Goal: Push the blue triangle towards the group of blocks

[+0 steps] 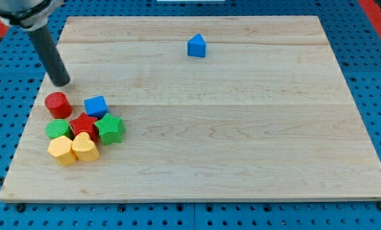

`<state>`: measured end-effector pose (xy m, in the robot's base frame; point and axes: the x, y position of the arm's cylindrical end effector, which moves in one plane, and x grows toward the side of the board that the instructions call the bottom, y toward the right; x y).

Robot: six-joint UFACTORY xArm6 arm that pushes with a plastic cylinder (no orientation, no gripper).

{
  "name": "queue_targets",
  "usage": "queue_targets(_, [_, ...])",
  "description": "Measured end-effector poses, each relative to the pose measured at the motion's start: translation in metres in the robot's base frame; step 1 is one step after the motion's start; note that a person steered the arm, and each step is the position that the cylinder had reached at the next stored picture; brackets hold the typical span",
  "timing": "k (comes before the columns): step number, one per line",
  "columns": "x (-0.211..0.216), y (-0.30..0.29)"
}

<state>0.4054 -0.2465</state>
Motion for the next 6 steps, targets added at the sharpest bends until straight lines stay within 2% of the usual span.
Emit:
queue_targets(2, [0.045,0.021])
queue_targets(3, [0.036,0.022])
queue_targets(4, [-0.026,0.037])
queue_targets(6, [-0.116,0.2])
